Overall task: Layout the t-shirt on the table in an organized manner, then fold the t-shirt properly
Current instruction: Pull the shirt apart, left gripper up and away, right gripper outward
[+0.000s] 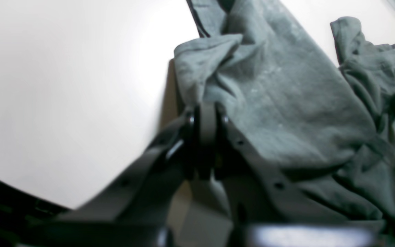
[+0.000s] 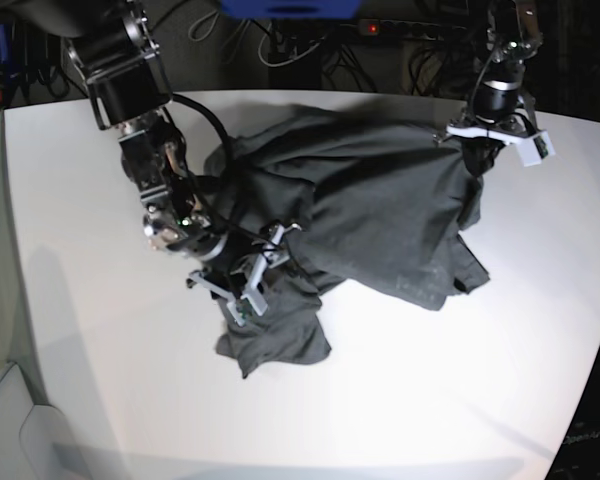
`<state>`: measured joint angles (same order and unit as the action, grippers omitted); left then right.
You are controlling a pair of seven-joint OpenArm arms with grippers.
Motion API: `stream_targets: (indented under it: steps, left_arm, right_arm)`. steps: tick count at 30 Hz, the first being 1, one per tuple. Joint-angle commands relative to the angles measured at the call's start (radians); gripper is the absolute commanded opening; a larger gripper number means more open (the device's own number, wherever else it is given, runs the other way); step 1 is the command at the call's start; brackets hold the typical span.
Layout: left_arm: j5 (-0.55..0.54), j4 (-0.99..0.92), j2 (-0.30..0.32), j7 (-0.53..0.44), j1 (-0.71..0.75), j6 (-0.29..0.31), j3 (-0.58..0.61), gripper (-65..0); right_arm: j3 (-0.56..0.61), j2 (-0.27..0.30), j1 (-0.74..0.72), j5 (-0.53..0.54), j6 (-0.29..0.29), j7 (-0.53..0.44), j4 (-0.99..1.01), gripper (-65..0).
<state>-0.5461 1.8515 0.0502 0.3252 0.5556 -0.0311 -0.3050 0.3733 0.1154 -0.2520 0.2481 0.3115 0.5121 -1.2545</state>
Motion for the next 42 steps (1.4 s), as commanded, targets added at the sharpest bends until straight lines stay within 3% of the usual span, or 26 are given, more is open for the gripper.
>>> stream_targets:
  steps: [1, 6, 13, 27, 36, 42]
  left_arm:
    - [-0.002, 0.015, 0.004, -0.021, 0.002, 0.006, -0.001, -64.5]
    - [-0.002, 0.015, 0.004, -0.021, 0.002, 0.006, -0.001, -64.5]
    - [-0.002, 0.015, 0.004, -0.021, 0.002, 0.006, -0.001, -64.5]
    - [-0.002, 0.029, 0.004, -0.024, 0.05, 0.006, -0.007, -64.5]
    - [-0.004, 0.024, 0.004, -0.03, 0.097, 0.006, -0.007, -64.5]
    - [-0.004, 0.018, 0.004, -0.03, 0.096, 0.006, -0.007, -64.5]
  right_arm:
    - [-0.003, -0.001, -0.025, 0.007, 0.004, -0.017, 0.0, -31.5]
    - [-0.003, -0.001, -0.033, 0.009, 0.004, -0.046, 0.028, -37.2]
    - [-0.006, 0.027, -0.048, 0.01, 0.004, -0.05, 0.023, -64.8]
    - [-0.419, 0.186, 0.046, 0.013, 0.007, -0.048, -0.101, -65.0]
    - [-0.699, 0.194, 0.225, 0.013, 0.007, -0.05, -0.259, -65.0]
    - [-0.756, 0.177, 0.277, 0.013, 0.007, -0.05, -0.256, -65.0]
